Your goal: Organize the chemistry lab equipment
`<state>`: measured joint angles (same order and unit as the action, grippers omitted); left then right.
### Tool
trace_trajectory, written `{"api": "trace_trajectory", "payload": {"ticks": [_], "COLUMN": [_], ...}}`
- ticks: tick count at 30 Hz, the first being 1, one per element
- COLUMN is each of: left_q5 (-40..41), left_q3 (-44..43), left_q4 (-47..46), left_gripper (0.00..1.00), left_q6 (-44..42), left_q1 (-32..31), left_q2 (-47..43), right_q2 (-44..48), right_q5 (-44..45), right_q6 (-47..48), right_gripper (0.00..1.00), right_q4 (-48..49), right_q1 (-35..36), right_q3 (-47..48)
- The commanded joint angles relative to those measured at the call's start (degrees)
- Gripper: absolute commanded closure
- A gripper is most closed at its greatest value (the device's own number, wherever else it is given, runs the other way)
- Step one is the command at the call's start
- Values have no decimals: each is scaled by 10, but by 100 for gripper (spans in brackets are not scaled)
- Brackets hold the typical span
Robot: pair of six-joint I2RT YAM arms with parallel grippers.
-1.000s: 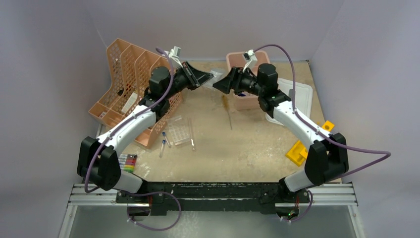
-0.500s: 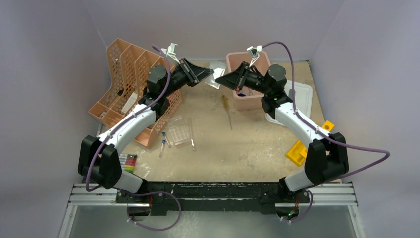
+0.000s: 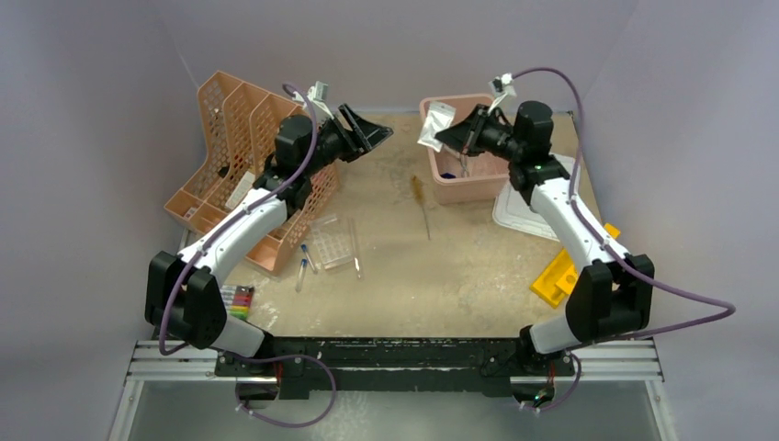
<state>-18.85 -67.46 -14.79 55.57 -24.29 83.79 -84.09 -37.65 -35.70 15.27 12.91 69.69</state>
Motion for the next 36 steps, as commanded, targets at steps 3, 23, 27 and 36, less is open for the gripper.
{"api": "trace_trajectory", "payload": {"ticks": [3,23,27,36], "left_q5": [57,91,88,102], "left_q3": [-51,-65,-72,-79], "left_q4": [100,114,121,147], "left_gripper": [39,39,39,39], "left_q6": [-111,-241,-253,-266], "left_q1": [5,-1,-2,-4], "left_q2": [-1,27,36,27], "right_q2": [-56,-350,-401,-421], "right_q5": [120,86,91,97], "right_q6": [164,262,268,272], "right_gripper": [100,100,100,69], "right_q4": [-250,-485,-530,-547], "right_q1": [-61,-82,-78,-61], "right_q3": [120,376,433,471]}}
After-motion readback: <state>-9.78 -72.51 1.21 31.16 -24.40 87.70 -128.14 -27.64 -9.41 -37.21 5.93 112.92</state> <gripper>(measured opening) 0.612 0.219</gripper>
